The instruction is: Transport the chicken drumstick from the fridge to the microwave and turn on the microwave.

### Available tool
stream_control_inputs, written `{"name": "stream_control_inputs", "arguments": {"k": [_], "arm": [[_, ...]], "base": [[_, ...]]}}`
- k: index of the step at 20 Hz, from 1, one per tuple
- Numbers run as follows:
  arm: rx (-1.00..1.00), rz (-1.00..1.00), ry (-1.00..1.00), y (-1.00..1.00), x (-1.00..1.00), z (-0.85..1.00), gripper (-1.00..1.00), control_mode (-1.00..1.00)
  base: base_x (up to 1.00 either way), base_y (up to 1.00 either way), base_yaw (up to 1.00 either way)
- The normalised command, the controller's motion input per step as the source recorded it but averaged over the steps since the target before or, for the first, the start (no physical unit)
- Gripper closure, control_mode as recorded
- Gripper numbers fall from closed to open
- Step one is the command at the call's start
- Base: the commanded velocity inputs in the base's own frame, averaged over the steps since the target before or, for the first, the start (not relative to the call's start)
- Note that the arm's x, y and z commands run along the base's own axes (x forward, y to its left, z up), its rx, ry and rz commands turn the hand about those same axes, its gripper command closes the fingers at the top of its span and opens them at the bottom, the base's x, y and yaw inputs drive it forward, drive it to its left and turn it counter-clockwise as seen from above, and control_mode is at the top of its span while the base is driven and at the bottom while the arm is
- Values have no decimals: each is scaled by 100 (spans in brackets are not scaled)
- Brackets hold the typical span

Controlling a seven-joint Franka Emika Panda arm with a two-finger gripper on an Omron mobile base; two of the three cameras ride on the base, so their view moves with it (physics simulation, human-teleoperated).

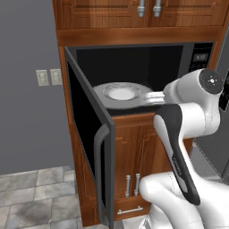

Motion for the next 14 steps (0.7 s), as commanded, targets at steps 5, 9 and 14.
{"name": "stream_control_inputs", "arguments": {"k": [5, 9, 14], "arm": [[0, 0, -2, 0, 44, -1, 100, -100], [0, 0, 2, 0, 50, 0, 100, -100], [0, 0, 10, 3, 46, 0, 100, -100]], "base": [[0, 0, 0], [0, 0, 0], [0, 0, 0]]}}
